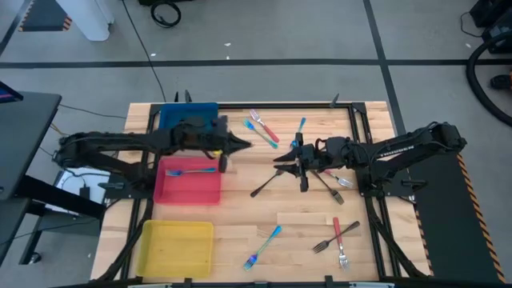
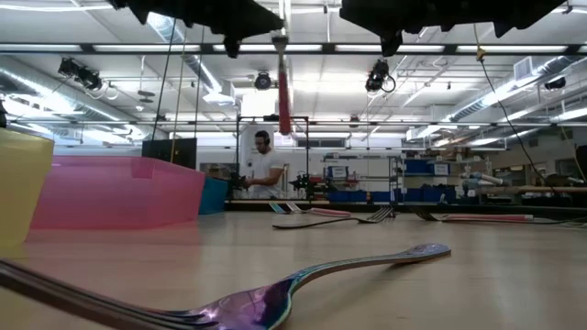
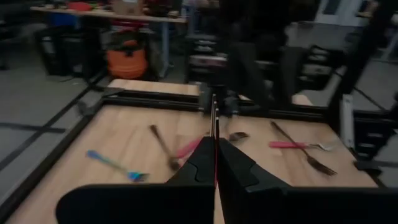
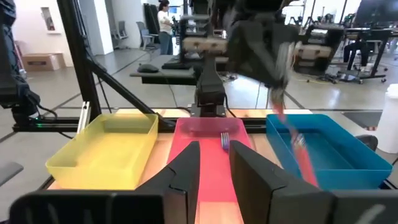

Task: Sort silverware by color (type)
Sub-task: Put the pink fork into the blue bin, then put the black fork into the yellow bin

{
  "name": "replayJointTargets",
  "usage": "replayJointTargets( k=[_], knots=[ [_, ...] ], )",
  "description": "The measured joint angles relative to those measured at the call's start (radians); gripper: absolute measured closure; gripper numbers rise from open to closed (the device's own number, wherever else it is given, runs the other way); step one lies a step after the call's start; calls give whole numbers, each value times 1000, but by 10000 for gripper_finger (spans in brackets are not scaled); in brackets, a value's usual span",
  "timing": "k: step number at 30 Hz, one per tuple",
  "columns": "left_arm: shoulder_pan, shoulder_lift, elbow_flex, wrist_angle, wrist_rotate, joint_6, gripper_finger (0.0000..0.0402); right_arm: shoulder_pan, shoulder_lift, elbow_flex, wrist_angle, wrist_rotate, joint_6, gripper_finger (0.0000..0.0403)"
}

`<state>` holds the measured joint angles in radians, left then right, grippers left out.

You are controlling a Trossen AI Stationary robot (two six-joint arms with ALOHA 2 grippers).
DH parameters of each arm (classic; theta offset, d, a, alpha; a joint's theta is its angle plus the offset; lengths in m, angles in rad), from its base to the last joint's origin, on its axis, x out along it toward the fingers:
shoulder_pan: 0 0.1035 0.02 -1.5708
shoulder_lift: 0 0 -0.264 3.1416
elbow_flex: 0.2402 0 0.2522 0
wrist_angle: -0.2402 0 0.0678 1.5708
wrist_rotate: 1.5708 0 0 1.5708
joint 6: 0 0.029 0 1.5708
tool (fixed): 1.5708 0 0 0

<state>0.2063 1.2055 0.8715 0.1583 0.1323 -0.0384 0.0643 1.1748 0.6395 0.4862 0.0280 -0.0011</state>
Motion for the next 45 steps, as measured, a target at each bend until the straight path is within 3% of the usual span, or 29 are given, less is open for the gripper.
replayJointTargets(
  k=[5, 8, 13, 17, 29, 37, 45],
  knots=[
    [63, -125, 0, -178, -15, 38, 398, -14, 0, 0, 0, 2, -50, 308],
    [107, -167, 0, -292, -88, 98, 398, -35, 0, 0, -2, 6, -108, 309],
    [203, -169, 0, -473, -219, 143, 398, -76, 0, 0, -10, 8, -126, 308],
    [294, -129, -1, -601, -252, 130, 398, -98, 0, 0, -30, 9, -89, 309],
    [502, 35, -1, -744, -285, 130, 397, -102, 0, 0, -35, 7, -29, 308],
    [527, 148, -1, -744, -283, 130, 367, -102, 0, 0, -38, 5, -19, 309],
    [527, 147, 0, -733, -282, 128, 331, -102, 0, 0, -39, 5, -27, 309]
  ],
)
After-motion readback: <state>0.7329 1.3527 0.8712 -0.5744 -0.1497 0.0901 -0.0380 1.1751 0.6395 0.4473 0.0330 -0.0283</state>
